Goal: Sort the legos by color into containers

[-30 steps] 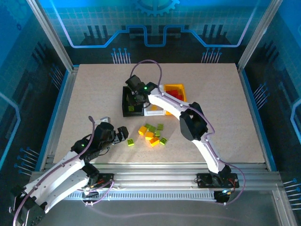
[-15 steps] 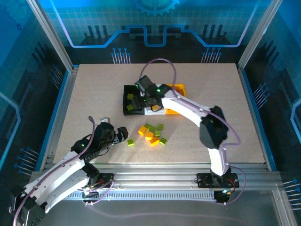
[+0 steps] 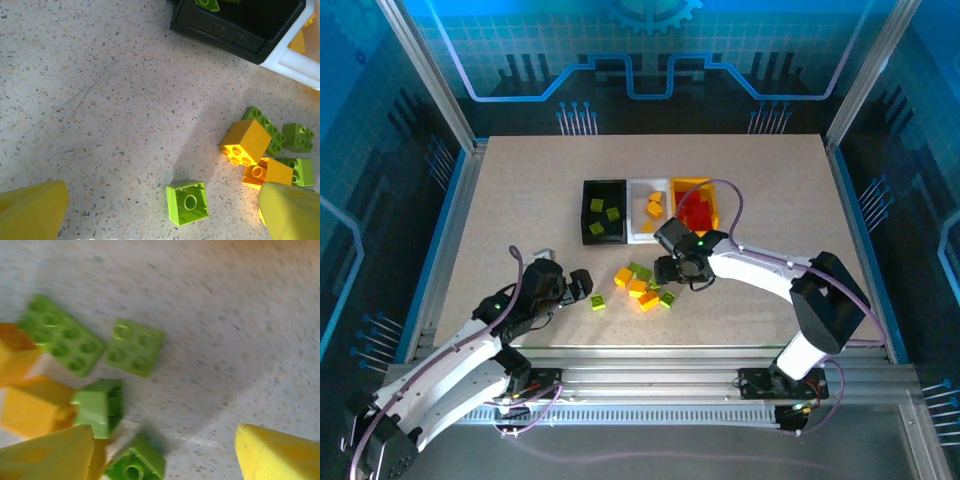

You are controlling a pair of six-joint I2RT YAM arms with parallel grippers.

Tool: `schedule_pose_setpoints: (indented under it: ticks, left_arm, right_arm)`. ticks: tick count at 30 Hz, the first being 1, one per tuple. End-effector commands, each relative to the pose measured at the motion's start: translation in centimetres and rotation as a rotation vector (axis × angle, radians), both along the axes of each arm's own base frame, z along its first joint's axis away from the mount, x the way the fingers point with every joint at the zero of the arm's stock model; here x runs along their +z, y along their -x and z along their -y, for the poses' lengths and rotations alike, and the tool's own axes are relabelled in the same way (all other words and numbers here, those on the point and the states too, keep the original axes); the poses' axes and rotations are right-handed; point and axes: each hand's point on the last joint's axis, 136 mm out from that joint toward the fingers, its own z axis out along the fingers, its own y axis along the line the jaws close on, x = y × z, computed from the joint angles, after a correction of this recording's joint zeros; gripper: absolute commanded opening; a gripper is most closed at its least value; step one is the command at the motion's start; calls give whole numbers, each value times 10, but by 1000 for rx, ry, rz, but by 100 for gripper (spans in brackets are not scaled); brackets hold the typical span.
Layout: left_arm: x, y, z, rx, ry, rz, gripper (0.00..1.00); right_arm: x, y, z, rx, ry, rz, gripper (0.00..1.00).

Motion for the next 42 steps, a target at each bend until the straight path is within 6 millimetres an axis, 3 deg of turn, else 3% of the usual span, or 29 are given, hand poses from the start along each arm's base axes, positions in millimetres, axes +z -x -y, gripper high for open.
schedule_pose_setpoints:
  ticks: [1, 5, 12, 19, 25, 29, 34, 39, 42]
  left_arm:
    - [0, -2, 2, -9, 11, 5, 99]
    - [-1, -2, 2, -9, 14, 2, 99]
    - [-2, 0, 2, -17, 13, -1, 99]
    - [-2, -1, 1, -15, 15, 9, 99]
    - [0, -2, 1, -17, 14, 12, 99]
    - [0, -2, 0, -17, 10, 11, 99]
    - [1, -1, -2, -16, -1, 9, 99]
    - [-3, -2, -2, -10, -6, 2, 99]
    - [-7, -1, -3, -2, -11, -19, 99]
  right_arm:
    - [-1, -25, -19, -158, -88, 46, 77]
    - [-8, -44, -30, -226, -103, 72, 77]
    - [-31, -54, -15, -320, 2, 13, 75]
    - [-54, -40, -1, -306, 73, -53, 62]
    - [-55, -24, 20, -319, 63, -61, 40]
    - [-37, -24, 25, -288, 24, -31, 30]
    - [18, -35, 8, -164, -65, 69, 27]
    - [75, -61, -45, 17, -111, 189, 27]
    - [87, -84, -85, 109, -122, 225, 28]
